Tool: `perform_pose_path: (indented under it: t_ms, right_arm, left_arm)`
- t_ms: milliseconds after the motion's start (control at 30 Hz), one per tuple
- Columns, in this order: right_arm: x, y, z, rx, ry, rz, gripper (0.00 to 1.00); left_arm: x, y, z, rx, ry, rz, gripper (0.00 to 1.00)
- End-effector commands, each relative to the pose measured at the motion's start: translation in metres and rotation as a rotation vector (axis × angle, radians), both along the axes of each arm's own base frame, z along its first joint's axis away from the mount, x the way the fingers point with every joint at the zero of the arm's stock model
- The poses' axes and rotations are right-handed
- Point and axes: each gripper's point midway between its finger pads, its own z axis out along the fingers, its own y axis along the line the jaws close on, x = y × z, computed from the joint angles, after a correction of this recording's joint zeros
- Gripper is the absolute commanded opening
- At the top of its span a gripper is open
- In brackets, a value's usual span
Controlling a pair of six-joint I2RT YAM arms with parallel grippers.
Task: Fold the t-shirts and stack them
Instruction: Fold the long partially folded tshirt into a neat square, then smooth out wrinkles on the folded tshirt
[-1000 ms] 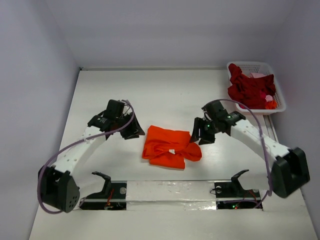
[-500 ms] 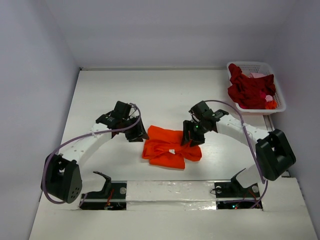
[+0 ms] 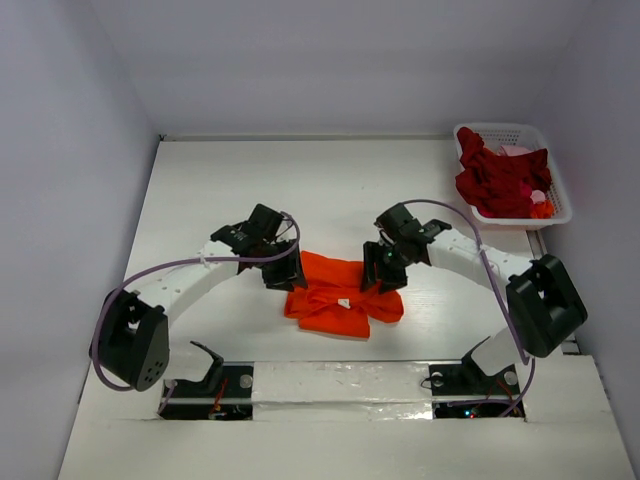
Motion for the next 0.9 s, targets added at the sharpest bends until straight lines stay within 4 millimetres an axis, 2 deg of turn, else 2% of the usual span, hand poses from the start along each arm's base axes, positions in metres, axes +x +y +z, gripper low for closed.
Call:
perform_pose_path:
  t_ms: [0,133,367,567,867]
  right_arm:
    - [0.005,-0.005,0.011,-0.025,-0.078,-0.017,0.59]
    - [0.006,-0.011,0.014,-0.048,-0.093,-0.043,0.60]
    - [-0.002,-0.014,0.003,-0.054,-0.064,-0.051,0.61]
    - [0.001,-0.014,0.001,-0.064,-0.062,-0.057,0.61]
    - [0.003,-0.011,0.002,-0.054,-0.060,-0.062,0.61]
  left_arm:
    - [0.007,-0.002,0.020,0.008,-0.071,-0.023,0.36]
    - [0.000,-0.005,0.017,0.006,-0.062,-0.047,0.36]
    - [-0.008,-0.009,-0.002,0.050,-0.040,-0.087,0.36]
    - [-0.002,-0.009,-0.011,0.113,-0.061,-0.095,0.36]
    - [0.004,-0.008,-0.009,0.164,-0.087,-0.085,0.36]
